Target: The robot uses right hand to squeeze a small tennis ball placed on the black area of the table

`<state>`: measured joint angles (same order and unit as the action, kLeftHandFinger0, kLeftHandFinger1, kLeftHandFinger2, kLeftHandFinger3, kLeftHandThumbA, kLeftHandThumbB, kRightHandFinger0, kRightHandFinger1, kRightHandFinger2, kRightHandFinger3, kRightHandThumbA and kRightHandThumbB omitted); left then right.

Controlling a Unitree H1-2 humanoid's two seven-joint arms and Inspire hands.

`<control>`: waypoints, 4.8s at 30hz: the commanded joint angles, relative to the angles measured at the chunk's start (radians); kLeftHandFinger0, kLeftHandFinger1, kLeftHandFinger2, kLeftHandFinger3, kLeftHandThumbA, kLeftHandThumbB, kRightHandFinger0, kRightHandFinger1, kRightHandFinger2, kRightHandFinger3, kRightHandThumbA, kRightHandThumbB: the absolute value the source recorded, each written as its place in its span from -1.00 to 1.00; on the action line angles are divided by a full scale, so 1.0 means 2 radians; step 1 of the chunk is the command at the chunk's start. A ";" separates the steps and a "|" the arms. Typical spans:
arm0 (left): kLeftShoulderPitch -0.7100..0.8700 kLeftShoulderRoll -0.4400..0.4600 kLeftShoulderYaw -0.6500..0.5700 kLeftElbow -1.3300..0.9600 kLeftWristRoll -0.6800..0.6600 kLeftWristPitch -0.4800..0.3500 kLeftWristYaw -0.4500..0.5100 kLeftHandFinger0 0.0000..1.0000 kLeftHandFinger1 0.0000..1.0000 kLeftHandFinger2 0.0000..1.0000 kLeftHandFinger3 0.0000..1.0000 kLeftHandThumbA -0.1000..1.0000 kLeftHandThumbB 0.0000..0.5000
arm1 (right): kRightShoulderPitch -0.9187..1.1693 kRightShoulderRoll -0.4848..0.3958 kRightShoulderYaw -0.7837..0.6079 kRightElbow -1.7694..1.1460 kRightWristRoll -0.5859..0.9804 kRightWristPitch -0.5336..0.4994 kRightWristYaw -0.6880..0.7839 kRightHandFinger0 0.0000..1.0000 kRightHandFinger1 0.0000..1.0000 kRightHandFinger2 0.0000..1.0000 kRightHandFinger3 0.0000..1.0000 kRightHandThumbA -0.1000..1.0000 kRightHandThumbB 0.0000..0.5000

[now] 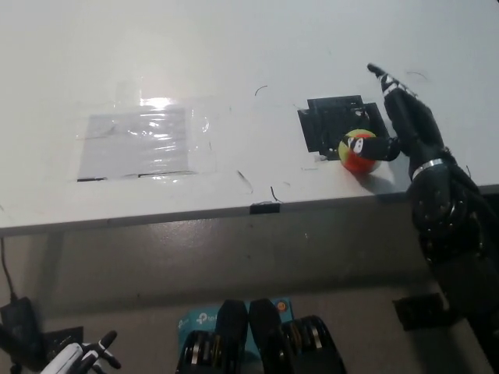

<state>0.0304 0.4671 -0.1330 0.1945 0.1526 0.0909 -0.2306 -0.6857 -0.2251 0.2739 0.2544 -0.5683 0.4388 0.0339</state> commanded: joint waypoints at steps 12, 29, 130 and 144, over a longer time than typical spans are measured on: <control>-0.007 0.008 -0.002 -0.013 0.011 0.003 -0.011 -0.59 -0.64 -0.26 0.07 1.00 1.00 | -0.036 0.063 0.007 0.148 -0.006 -0.053 -0.077 1.00 1.00 1.00 1.00 0.51 0.93; -0.008 0.008 -0.001 -0.027 0.010 0.011 -0.017 -0.59 -0.64 -0.27 0.10 1.00 1.00 | -0.027 0.056 0.034 0.222 -0.018 -0.191 -0.129 -1.00 -1.00 -0.91 1.00 -0.93 -1.00; 0.028 0.017 0.011 -0.023 0.013 -0.013 -0.016 -0.59 -0.65 -0.19 0.21 1.00 1.00 | -0.019 -0.025 0.035 0.053 -0.062 -0.072 -0.008 -0.36 0.27 0.47 0.21 -1.00 -0.99; 0.017 0.021 0.008 -0.023 0.021 -0.004 -0.020 -0.55 -0.60 -0.15 0.31 1.00 1.00 | -0.070 -0.044 0.108 0.187 -0.105 -0.072 0.015 1.00 1.00 1.00 1.00 -0.52 -0.45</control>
<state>0.0779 0.4793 -0.1175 0.1679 0.1841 0.0755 -0.2471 -0.7410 -0.2874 0.4550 0.5927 -0.7205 0.2586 -0.0088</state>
